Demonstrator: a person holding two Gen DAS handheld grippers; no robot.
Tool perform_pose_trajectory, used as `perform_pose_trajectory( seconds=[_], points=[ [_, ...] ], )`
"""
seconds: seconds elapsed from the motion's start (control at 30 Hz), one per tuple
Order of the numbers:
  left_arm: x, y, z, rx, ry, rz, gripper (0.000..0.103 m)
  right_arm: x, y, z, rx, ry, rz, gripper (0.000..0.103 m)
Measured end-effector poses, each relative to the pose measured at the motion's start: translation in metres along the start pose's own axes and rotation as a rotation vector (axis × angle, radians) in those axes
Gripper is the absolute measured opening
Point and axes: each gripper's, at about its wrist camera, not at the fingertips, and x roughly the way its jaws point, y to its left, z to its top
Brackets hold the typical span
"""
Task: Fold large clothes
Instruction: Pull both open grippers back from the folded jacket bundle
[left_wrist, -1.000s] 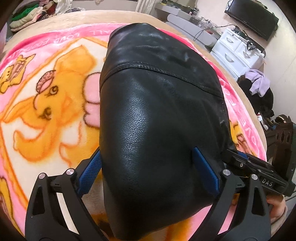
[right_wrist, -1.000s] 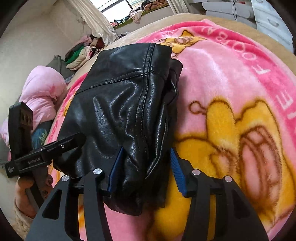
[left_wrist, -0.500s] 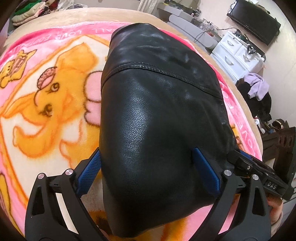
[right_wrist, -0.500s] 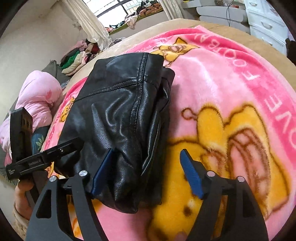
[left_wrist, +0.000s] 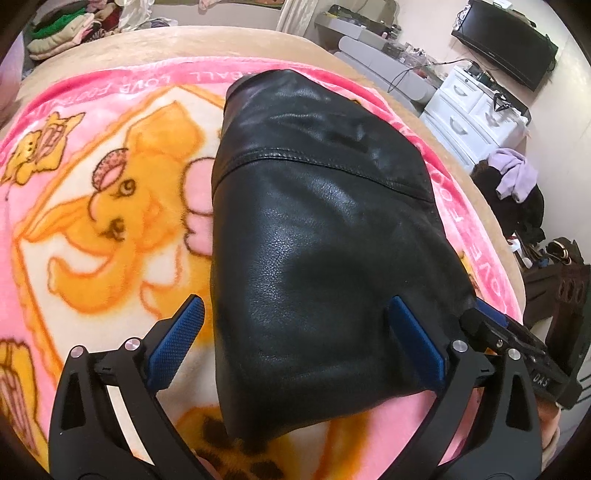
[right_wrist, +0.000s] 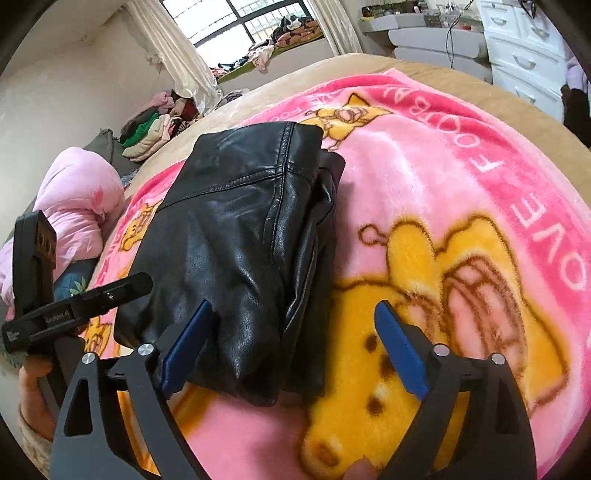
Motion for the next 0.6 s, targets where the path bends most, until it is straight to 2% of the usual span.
perform_pose_trajectory(
  seconds=[0.13,0.6],
  points=[
    [-0.006,0.000,-0.001,-0.012,-0.016,0.006,0.094,-0.006,0.003,-0.003,-0.010,-0.027,-0.011,0.095],
    [-0.023,-0.002,-0.002,0.000,-0.031,0.017,0.094,-0.028,0.012,-0.009,-0.013,-0.118,-0.055,0.098]
  ],
)
